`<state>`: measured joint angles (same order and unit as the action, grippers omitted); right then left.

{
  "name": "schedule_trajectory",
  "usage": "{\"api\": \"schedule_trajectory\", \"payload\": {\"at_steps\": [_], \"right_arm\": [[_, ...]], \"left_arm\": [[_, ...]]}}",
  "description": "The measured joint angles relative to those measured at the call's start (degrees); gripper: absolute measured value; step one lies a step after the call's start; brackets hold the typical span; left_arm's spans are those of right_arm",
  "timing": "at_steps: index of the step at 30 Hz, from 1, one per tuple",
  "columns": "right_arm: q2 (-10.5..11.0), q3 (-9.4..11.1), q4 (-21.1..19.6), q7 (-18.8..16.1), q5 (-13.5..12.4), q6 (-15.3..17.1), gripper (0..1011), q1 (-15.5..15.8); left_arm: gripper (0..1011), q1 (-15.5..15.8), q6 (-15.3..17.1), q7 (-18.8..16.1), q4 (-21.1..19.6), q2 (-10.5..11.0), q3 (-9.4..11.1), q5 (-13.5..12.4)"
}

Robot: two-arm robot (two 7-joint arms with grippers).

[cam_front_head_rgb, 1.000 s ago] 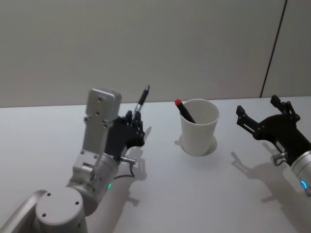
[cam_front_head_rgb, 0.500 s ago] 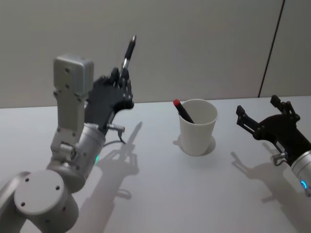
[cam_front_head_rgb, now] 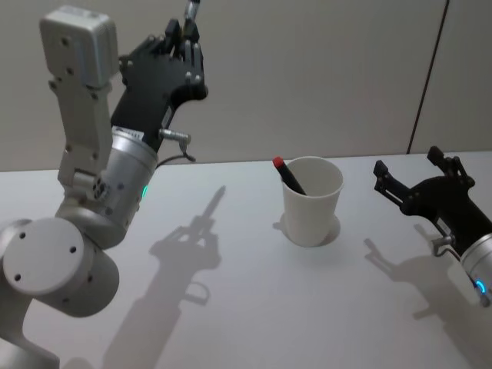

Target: Place the pen into the pen holder.

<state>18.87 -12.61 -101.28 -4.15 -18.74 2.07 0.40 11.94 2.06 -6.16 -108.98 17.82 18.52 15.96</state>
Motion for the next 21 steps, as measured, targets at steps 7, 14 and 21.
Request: {"api": "schedule_trajectory", "payload": {"at_steps": [7, 14, 21], "right_arm": [[-0.92, 0.27, -0.27, -0.89, -4.17, 0.76, 1001, -0.80], [-2.08, 0.48, -0.77, -2.03, -8.92, 2.14, 1001, -1.95], [-3.31, 0.69, -1.44, -3.27, -14.34, 3.97, 1001, -3.39]], "left_arm": [[159, 1.72, -1.09, 1.18, 0.00, -0.76, -0.66, -0.22], [159, 2.61, -1.60, 1.76, 0.00, -1.13, -0.98, -0.33], [159, 3.10, -1.89, 2.10, 0.02, -1.34, -1.16, -0.38]]}}
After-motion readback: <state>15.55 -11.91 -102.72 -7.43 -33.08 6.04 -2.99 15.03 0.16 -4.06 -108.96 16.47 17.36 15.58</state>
